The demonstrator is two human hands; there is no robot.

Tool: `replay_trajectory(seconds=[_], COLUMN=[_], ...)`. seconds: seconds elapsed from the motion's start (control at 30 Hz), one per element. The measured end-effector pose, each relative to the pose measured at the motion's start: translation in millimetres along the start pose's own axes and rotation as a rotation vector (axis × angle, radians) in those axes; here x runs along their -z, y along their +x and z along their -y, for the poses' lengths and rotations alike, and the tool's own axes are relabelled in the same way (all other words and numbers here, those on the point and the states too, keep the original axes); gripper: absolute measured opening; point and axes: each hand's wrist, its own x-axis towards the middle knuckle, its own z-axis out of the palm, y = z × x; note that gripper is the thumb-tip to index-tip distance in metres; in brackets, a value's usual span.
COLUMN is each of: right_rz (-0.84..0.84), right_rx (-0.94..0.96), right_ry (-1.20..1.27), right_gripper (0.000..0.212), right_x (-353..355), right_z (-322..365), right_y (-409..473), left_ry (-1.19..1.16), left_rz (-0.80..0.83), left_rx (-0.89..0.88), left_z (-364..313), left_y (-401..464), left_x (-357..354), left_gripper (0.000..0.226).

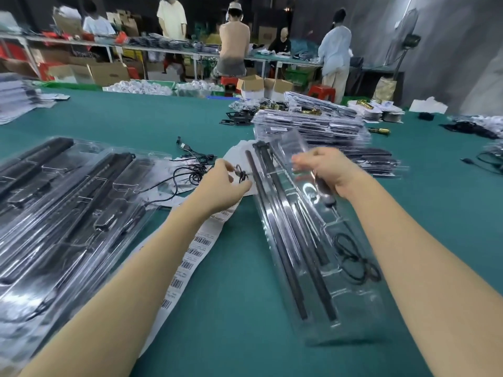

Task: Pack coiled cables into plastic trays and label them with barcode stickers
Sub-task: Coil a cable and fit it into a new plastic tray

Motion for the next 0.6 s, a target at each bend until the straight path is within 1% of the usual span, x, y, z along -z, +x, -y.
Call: replay_trajectory(seconds=[0.07, 0.1, 0.2, 0.27, 0.33, 0.43, 0.53, 0.6], right_rz=[-0.061, -0.090, -0.123, -0.148, -0.168, -0.173, -0.178, -0.152], right_rx=[0.118, 0.180, 0.408, 0.541, 0.606, 0.597, 0.595, 0.596], right_ry=[-0.169, -0.275, -0.663, -0.936, -1.095, -1.168, -1.146, -1.075], right_gripper=[0.023, 0.026, 0.036, 0.029, 0.023, 0.027, 0.032, 0.033], right_x=[2.2, 2.6, -5.4, -17.3, -27.8, -37.6, -44.1, -44.1], right_z=[27.4, 43.3, 90.7, 107.2, 102.0, 59.4, -0.4, -33.2], right_y=[-2.8, -4.0, -9.1, -13.7, -18.6, -30.0, -45.3, -54.6], left_ry=[-0.084, -0.096, 0.009, 0.079, 0.120, 0.230, 0.226, 0.236], left_rz=[0.038, 0.049, -0.001, -0.061, -0.114, -0.181, -0.208, -0.241], left_rx=[0.028, 0.027, -0.030, -0.053, -0.057, -0.050, -0.024, -0.115], left_z=[-1.4, -1.2, 3.6, 8.1, 12.2, 19.7, 22.0, 18.9], left_y=[-1.8, -2.5, -0.7, 2.1, 4.9, 9.1, 10.8, 10.5], left_x=[0.5, 0.5, 1.0, 3.5, 7.4, 14.9, 21.6, 23.5], left_gripper=[0.057, 0.056, 0.037, 0.028, 0.026, 0.028, 0.033, 0.037])
